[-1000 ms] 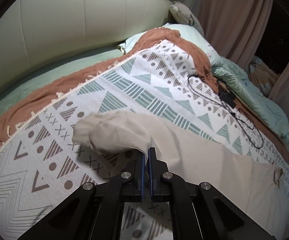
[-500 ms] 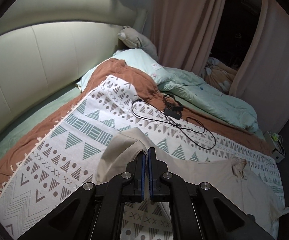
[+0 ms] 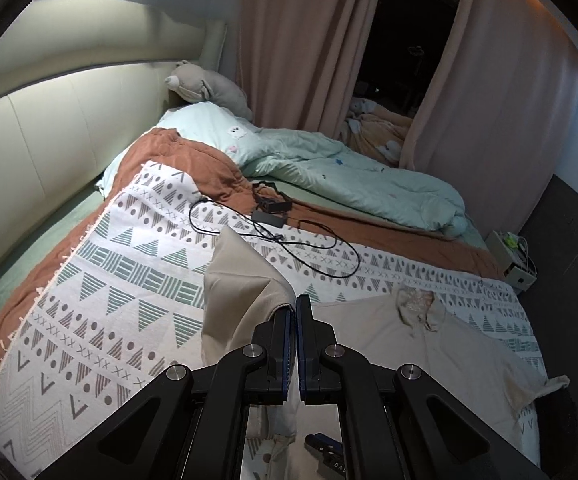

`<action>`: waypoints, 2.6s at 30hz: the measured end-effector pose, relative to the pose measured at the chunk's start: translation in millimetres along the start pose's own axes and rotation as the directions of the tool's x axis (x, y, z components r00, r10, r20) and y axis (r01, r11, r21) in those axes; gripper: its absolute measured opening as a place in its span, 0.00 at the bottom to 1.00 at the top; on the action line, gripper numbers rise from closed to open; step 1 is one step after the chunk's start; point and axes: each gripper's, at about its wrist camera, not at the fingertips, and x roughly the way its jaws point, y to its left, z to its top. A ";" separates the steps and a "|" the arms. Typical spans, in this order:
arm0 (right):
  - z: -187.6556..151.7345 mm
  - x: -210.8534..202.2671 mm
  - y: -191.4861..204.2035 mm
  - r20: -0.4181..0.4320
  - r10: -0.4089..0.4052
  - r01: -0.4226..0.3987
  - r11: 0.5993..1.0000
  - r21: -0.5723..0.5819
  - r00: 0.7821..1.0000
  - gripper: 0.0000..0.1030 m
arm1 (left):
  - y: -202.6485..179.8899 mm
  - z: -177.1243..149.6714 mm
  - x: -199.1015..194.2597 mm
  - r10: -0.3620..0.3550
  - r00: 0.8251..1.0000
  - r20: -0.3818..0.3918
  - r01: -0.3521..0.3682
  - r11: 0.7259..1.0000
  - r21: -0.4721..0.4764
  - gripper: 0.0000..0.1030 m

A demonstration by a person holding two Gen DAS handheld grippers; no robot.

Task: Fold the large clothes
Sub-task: 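Lift the sleeve and fold it across the jacket front, open left gripper, then grasp the folded sleeve cuff with the right gripper and reposition it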

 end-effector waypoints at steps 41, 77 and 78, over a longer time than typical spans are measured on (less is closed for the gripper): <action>-115.2 -250.5 -159.1 0.397 -0.331 0.244 0.936 0.255 0.856 0.56 | -161.8 -147.9 65.0 -0.083 0.969 -0.232 0.120 0.981 0.151 0.67; -53.7 -85.5 -55.9 0.141 -0.515 0.532 0.795 -0.290 0.846 0.26 | 18.1 -214.2 96.6 0.004 0.981 -0.195 -0.006 1.000 -0.013 0.67; -52.0 -91.7 -55.5 0.147 -0.499 0.519 0.805 -0.286 0.854 0.21 | 20.4 -214.2 96.7 0.000 0.981 -0.196 -0.005 1.000 -0.027 0.67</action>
